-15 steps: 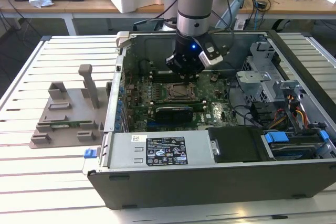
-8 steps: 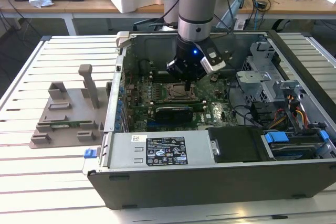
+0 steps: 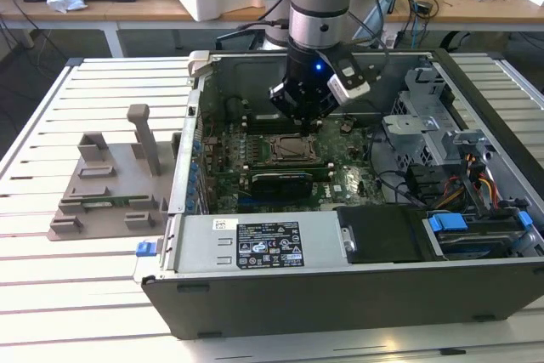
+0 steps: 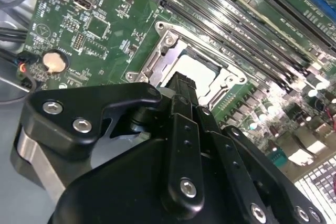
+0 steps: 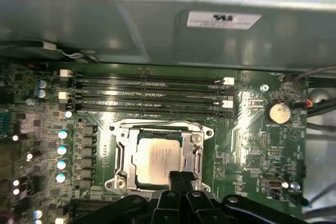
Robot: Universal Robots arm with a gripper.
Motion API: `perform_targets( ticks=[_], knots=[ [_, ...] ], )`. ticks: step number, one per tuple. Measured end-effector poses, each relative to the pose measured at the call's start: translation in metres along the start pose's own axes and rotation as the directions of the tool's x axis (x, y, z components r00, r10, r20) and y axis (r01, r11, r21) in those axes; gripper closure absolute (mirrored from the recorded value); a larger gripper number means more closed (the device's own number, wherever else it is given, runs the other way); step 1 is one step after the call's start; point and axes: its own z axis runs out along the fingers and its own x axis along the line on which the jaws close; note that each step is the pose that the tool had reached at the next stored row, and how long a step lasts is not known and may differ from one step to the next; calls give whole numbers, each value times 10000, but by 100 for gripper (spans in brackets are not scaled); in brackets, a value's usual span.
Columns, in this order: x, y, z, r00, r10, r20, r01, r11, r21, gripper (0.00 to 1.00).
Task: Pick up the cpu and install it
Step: 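Install the first cpu locking lever, then install the second cpu locking lever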
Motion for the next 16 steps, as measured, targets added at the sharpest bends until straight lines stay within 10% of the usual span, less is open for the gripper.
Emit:
perform_targets(
  ticks=[14, 16],
  knots=[
    [0, -5, -35, 10000, -2, -2, 2, 10000, 4, 89],
    [5, -119, -34, 10000, 0, -1, 0, 10000, -1, 89]
  ],
)
